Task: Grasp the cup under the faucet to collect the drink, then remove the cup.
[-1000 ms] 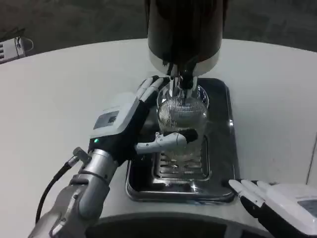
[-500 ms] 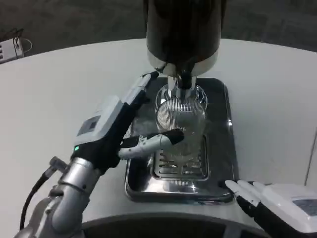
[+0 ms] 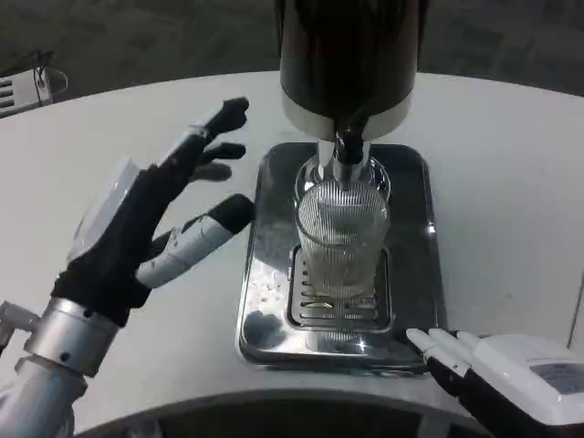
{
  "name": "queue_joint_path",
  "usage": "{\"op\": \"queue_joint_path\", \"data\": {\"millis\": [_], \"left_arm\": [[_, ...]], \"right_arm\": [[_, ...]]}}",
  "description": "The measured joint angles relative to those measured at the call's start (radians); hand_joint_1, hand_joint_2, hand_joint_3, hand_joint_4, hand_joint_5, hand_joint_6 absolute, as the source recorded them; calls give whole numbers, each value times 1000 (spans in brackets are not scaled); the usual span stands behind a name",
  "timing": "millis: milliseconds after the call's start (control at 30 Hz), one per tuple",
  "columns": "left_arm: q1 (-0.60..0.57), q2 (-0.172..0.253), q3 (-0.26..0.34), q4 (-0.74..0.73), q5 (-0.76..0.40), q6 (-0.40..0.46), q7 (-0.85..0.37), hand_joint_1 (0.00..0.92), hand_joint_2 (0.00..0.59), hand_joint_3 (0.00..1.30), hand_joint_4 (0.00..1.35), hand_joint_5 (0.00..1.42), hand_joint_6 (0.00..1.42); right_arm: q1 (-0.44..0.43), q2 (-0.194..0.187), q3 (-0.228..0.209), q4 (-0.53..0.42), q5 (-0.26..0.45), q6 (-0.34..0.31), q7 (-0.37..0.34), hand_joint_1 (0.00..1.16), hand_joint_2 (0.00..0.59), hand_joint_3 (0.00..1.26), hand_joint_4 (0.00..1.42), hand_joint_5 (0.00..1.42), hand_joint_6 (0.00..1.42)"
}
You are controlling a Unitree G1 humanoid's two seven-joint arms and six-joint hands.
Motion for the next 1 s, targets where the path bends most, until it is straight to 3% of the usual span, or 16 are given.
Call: {"op": "queue_joint_path", "data": {"millis": [133, 433, 767, 1000], "left_arm": [[-54, -1, 2, -58, -93, 33, -96, 0, 46, 166, 155, 254, 333], [-177, -12, -10, -79, -142, 119, -235, 0, 53, 155, 141, 258, 323], [-321, -35, -54, 46, -132, 135, -345, 0, 57, 148, 131, 249, 310], [-361, -53, -89, 123, -128, 134, -404, 0, 56, 135, 121, 240, 306]], "right_arm": [[-6, 0, 10, 0, -3, 1, 0, 483, 480, 25, 0, 0, 0], [-5, 0, 14, -3, -23, 10, 0, 483, 480, 25, 0, 0, 0], [29, 16, 18, -42, -44, 12, 0, 483, 480, 25, 0, 0, 0], [39, 35, 9, -44, -48, -4, 0, 483, 480, 25, 0, 0, 0]]}}
